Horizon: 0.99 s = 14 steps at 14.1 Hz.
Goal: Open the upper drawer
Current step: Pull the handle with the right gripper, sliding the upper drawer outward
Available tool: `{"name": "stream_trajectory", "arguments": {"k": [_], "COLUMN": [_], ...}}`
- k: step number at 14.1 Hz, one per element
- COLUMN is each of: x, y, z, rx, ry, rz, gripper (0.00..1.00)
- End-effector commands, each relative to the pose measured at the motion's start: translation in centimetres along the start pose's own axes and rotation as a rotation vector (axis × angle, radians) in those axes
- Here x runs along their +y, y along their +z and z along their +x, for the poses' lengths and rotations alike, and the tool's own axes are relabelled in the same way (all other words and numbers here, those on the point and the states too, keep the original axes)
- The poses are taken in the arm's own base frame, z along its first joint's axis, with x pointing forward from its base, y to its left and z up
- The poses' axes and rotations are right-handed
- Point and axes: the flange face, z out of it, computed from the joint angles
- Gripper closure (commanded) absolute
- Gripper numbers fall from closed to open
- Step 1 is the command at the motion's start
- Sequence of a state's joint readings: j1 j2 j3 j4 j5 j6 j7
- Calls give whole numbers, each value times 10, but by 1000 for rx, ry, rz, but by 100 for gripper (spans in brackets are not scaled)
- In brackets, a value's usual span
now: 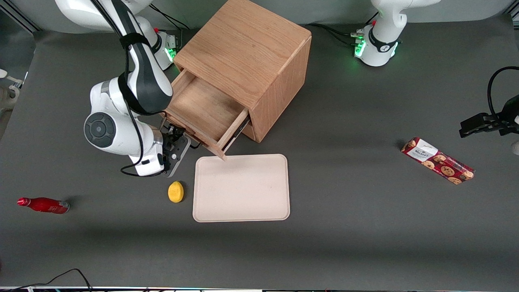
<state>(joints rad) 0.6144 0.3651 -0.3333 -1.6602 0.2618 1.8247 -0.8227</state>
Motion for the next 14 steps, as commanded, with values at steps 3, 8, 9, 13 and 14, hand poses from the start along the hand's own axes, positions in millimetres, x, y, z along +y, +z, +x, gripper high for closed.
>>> {"name": "stream_trajectory", "arguments": {"k": [3,8,9,13,14], "x": [18,32,39,51,55], "y": [-6,-2,-1,-4,-6], "z": [4,1,-1,0,-4], "rx": [18,29,37,52,52], "ry": [-23,-43,-37,-56,-55], "rz": [-13,-5,-4,-13,-19], "gripper": [0,0,0,0,0]}}
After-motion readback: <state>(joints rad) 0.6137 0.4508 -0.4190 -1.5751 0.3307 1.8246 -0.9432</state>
